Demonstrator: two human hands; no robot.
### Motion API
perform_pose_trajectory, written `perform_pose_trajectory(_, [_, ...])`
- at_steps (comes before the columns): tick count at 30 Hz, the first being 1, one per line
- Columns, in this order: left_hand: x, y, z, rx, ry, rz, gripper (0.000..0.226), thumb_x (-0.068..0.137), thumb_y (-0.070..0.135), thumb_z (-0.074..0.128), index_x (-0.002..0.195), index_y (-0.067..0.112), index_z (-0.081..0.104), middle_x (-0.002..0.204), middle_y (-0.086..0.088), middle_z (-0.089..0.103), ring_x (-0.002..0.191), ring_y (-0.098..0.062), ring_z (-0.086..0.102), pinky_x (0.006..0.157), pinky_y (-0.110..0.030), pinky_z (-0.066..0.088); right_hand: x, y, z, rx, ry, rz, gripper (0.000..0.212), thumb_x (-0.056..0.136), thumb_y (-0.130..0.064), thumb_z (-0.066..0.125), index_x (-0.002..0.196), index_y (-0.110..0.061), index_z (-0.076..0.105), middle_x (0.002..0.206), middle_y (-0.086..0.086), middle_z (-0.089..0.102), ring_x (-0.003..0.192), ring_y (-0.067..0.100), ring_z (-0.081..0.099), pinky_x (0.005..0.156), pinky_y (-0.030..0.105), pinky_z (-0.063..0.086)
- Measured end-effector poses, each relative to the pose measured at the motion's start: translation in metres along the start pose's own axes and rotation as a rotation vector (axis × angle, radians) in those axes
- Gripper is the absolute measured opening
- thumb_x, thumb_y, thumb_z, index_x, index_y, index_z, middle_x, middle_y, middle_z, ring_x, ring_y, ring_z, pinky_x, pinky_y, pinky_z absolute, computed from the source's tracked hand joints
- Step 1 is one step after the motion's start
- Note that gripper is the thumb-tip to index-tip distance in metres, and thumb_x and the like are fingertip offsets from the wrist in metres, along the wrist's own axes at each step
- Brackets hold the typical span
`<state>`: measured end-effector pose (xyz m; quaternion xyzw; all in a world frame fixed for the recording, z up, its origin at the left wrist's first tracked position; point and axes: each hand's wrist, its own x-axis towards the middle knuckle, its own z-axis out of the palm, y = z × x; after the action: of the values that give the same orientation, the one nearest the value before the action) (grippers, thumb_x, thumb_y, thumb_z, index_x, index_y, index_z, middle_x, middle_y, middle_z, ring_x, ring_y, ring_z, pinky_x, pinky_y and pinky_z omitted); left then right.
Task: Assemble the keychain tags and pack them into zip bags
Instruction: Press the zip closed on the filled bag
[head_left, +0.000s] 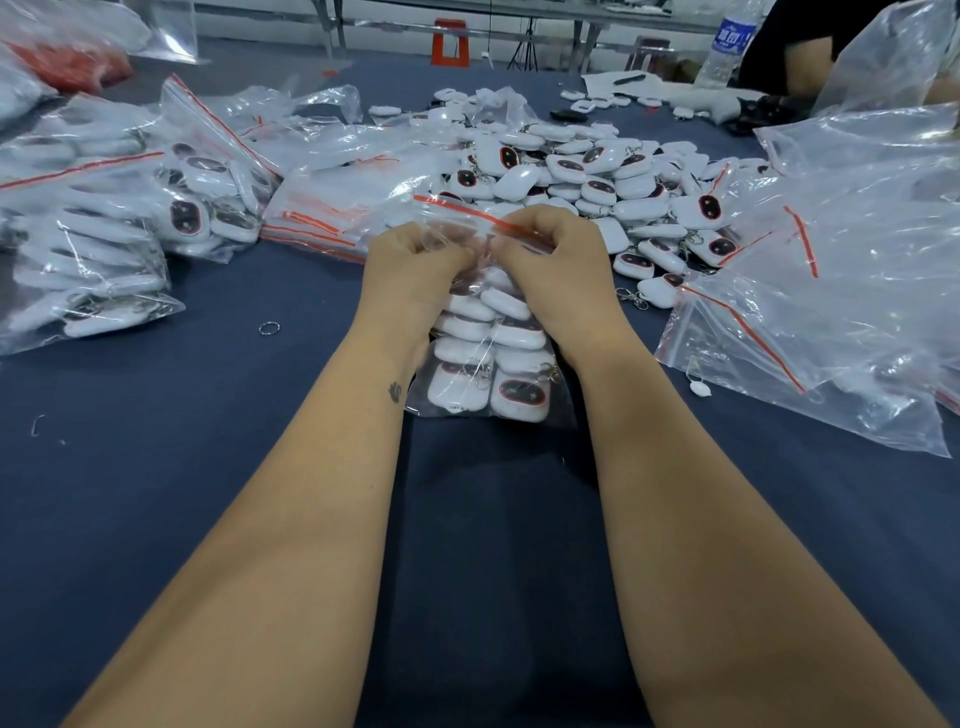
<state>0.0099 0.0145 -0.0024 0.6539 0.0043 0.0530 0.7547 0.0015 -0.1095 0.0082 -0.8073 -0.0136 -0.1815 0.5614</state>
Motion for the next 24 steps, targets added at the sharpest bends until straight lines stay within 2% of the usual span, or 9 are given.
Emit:
perform_pose_trajectory(2, [0.0003,0.0003,0.0001,-0.002,0.000,0.000,0.017,0.083,0.000,0.068,0.082,0.017,0.067,0.085,-0.010,0.071,0.068,-0.013,0.067,0.060,-0.023,0.055,-0.0003,0.0009,0.0003,0.026,0.015,-0.020,0.011,0.087,-0.011,0.070,0.089,-0.021,0.067,0.102,0.004,0.068,0.096,0.014,0.064,0.094,0.029,0.050])
perform_pose_trajectory(4, [0.0005,0.0014,0.0005,-0.031,0.010,0.000,0.017,0.082,0.001,0.069,0.080,0.018,0.067,0.076,-0.004,0.072,0.065,-0.012,0.068,0.058,-0.022,0.054,-0.0007,0.0007,0.0000,0.063,0.031,-0.024,0.018,0.086,-0.009,0.071,0.081,-0.026,0.066,0.100,0.004,0.068,0.092,0.013,0.064,0.091,0.028,0.051])
perform_pose_trajectory(6, [0.0000,0.0027,0.0002,-0.053,0.018,-0.009,0.017,0.079,0.004,0.072,0.075,0.020,0.068,0.065,0.002,0.070,0.061,-0.012,0.067,0.057,-0.023,0.053,-0.0010,0.0005,-0.0010,0.094,0.041,-0.020,0.026,0.084,-0.007,0.071,0.074,-0.030,0.065,0.094,0.004,0.068,0.087,0.013,0.063,0.090,0.032,0.053])
perform_pose_trajectory(9, [-0.0005,0.0034,-0.0004,-0.105,0.008,-0.027,0.018,0.074,0.008,0.074,0.063,0.022,0.070,0.064,-0.001,0.070,0.064,-0.017,0.066,0.060,-0.027,0.054,-0.0014,0.0002,-0.0022,0.110,0.039,0.015,0.025,0.082,-0.008,0.072,0.071,-0.030,0.067,0.089,0.003,0.069,0.084,0.015,0.064,0.091,0.041,0.055])
perform_pose_trajectory(13, [-0.0024,0.0024,0.0012,0.014,-0.009,0.035,0.017,0.086,0.003,0.068,0.074,0.017,0.068,0.062,0.003,0.069,0.058,-0.008,0.065,0.053,-0.020,0.051,-0.0021,-0.0030,-0.0012,0.044,0.037,0.017,0.021,0.080,-0.014,0.074,0.071,-0.032,0.068,0.091,0.000,0.071,0.089,0.018,0.067,0.091,0.043,0.055])
perform_pose_trajectory(16, [-0.0040,0.0017,0.0018,0.048,-0.046,0.051,0.013,0.087,0.002,0.067,0.081,0.013,0.068,0.074,-0.005,0.070,0.065,-0.010,0.067,0.059,-0.023,0.053,-0.0025,-0.0043,-0.0018,0.008,0.026,-0.025,0.014,0.084,-0.012,0.073,0.079,-0.023,0.068,0.091,0.002,0.070,0.091,0.018,0.066,0.094,0.041,0.052])
perform_pose_trajectory(19, [-0.0048,0.0033,0.0026,0.015,-0.052,0.030,0.010,0.085,0.005,0.068,0.080,0.013,0.066,0.076,-0.006,0.069,0.066,-0.013,0.066,0.059,-0.023,0.053,-0.0025,-0.0032,-0.0029,-0.060,0.019,-0.025,0.021,0.089,-0.013,0.067,0.074,-0.028,0.063,0.077,-0.010,0.063,0.081,0.011,0.058,0.096,0.044,0.048])
perform_pose_trajectory(21, [-0.0039,0.0051,0.0031,-0.016,-0.013,0.021,0.011,0.082,0.007,0.067,0.073,0.014,0.065,0.069,-0.003,0.067,0.064,-0.014,0.064,0.058,-0.023,0.051,-0.0026,-0.0032,-0.0026,-0.062,0.015,-0.004,0.023,0.089,-0.015,0.067,0.072,-0.029,0.062,0.070,-0.013,0.060,0.075,0.009,0.055,0.097,0.048,0.047])
perform_pose_trajectory(24, [0.0004,0.0046,0.0022,-0.068,0.054,0.024,0.023,0.079,0.011,0.065,0.058,0.020,0.063,0.069,-0.003,0.064,0.072,-0.022,0.058,0.072,-0.035,0.049,-0.0028,-0.0055,-0.0023,-0.035,0.013,0.032,0.020,0.086,-0.017,0.070,0.071,-0.029,0.065,0.071,-0.011,0.064,0.076,0.013,0.060,0.097,0.051,0.048])
